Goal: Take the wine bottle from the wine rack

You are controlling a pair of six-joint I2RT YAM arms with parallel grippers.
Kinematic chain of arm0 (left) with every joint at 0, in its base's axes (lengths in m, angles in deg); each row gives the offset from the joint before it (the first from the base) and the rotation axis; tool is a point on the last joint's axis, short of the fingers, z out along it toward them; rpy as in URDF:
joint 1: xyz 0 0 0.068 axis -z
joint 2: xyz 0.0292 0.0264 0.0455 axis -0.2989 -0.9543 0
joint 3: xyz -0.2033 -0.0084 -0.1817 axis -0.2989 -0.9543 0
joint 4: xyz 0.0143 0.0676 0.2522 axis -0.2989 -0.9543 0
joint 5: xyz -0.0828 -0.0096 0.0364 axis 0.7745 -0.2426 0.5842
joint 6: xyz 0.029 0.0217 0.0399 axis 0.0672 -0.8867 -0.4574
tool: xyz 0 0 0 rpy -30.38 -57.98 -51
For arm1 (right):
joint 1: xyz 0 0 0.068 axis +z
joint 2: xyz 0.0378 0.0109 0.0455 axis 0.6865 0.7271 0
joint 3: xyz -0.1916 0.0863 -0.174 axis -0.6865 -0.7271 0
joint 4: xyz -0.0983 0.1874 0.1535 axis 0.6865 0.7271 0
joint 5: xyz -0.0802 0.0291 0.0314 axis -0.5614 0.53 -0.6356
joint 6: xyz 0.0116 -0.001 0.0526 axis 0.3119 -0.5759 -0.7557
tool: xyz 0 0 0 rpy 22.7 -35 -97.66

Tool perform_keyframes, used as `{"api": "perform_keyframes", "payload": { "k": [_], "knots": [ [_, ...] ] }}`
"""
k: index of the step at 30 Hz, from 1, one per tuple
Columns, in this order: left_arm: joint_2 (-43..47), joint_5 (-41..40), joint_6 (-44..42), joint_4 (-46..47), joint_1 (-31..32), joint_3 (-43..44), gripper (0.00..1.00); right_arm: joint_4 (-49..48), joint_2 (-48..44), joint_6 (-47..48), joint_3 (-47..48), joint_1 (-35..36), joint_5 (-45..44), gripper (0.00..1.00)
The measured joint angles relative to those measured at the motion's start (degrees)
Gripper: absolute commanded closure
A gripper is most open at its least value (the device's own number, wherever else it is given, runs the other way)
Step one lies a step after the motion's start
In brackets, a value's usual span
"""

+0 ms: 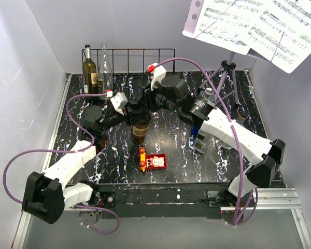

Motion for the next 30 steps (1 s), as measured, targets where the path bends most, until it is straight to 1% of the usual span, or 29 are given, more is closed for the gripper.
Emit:
{"api": "perform_keyframes", "payload": {
  "k": [1, 3, 5, 6, 7, 14, 19, 30],
  "knots": [
    [-0.02, -0.31, 0.09, -0.15, 0.04, 0.02, 0.53, 0.00, 0.09, 0.28, 0.09, 0.02, -0.15, 0.99],
    [-0.24, -1.29, 0.11, -1.05, 0.31, 0.50, 0.36, 0.09, 0.15, 0.87, 0.09, 0.07, -0.70, 0.99],
    [-0.28, -1.66, 0.13, -1.62, 0.35, 1.55, 0.22, 1.16, 0.24, 2.08, 0.09, 0.02, -2.19, 0.99],
    [-0.28, -1.92, -0.11, -1.81, 0.35, 2.36, 0.10, 1.68, 0.44, 2.93, 0.09, -0.17, -3.06, 0.99],
    [-0.28, -2.21, -0.24, -1.84, 0.35, 3.19, 0.02, 2.27, 0.70, 3.89, 0.17, -0.48, -3.82, 0.99],
    [-0.20, -3.06, -0.98, -3.85, 0.31, 4.02, 0.02, 4.42, 1.31, 7.96, 0.61, -4.02, -7.80, 0.99],
    [0.35, -4.98, -1.73, -8.24, 0.33, 4.76, 0.02, 3.76, 1.31, 9.99, 0.61, -7.06, -10.32, 0.99],
    [9.44, -13.42, -4.79, -17.70, 0.33, 6.38, 0.02, 2.78, 1.33, 10.25, 0.63, -19.98, -11.67, 0.99]
  ]
}}
